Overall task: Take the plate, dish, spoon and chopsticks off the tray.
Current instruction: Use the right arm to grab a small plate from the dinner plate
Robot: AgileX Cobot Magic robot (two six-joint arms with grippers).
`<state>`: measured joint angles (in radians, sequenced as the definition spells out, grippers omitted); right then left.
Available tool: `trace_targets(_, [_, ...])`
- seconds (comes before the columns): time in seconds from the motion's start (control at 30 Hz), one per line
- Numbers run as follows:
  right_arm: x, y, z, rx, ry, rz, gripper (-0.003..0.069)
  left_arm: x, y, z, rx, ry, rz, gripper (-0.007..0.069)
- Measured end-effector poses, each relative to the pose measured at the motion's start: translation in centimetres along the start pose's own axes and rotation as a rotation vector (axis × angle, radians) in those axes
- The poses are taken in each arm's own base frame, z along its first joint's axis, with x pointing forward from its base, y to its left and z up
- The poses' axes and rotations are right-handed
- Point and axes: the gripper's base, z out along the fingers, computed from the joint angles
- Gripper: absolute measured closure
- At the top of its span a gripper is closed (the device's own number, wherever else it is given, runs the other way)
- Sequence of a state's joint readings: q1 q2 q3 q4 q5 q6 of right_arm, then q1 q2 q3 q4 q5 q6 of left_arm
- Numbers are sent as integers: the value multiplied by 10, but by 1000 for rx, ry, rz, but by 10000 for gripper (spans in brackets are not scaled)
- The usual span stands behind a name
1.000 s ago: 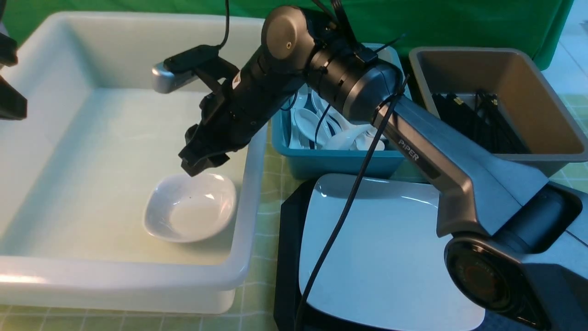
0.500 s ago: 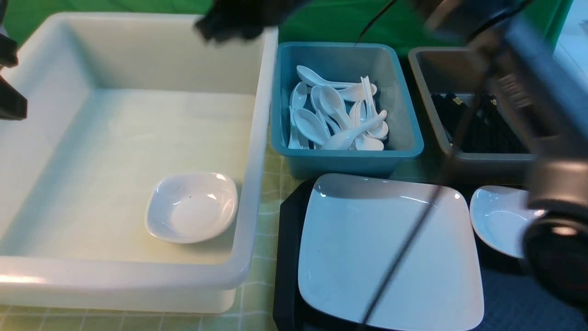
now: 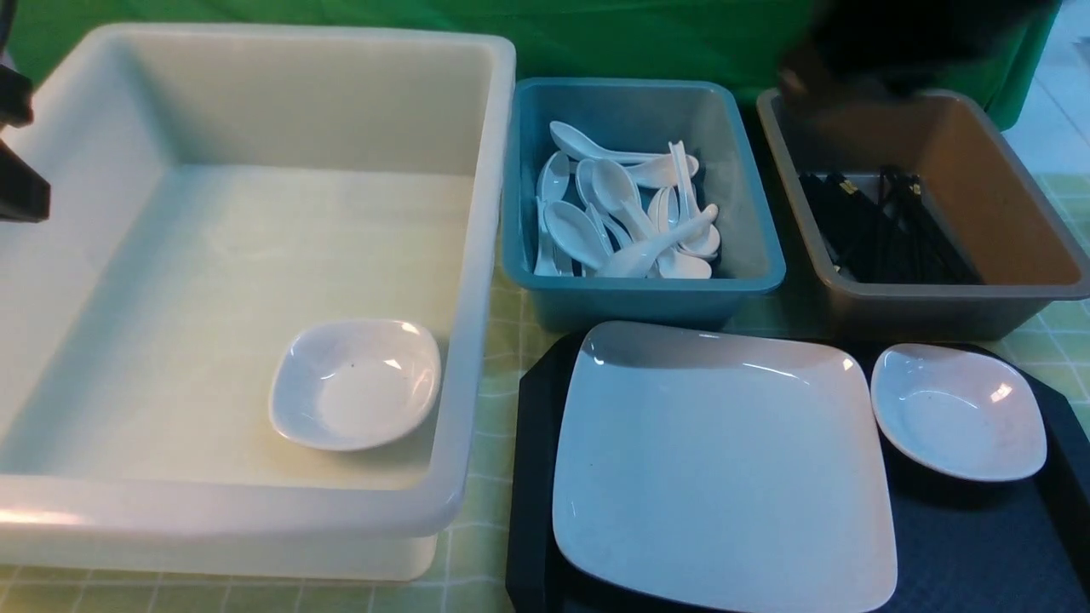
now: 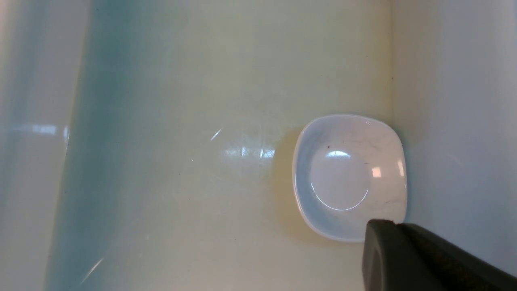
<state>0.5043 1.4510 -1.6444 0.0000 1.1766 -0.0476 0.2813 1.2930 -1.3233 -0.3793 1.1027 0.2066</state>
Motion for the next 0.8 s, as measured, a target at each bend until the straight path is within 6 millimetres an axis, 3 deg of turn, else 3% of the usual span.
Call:
trace_targets(0.13, [70, -60, 35, 131, 137, 264, 655, 0, 0, 1, -1, -4, -1, 626])
trace_targets(0.17, [81, -71, 41, 148, 153, 319, 655, 0, 0, 1, -2, -7, -1, 626])
trace_targets(0.23, [121, -94, 65, 166, 243, 451, 655, 0, 0, 1, -2, -8, -1, 626])
trace_targets(0.37, [161, -119, 90, 174, 279, 606, 629, 0, 0, 1, -2, -8, -1, 626])
trace_targets(0.47, [179, -136, 104, 195, 285, 685, 555, 0, 0, 1, -2, -8, -1, 626])
trace_targets(0.67, [190, -154, 135, 203, 282, 768, 365, 0, 0, 1, -2, -8, -1, 626])
trace_targets(0.8, [194, -158, 154, 186, 284, 822, 317, 0, 0, 1, -2, -8, -1, 626])
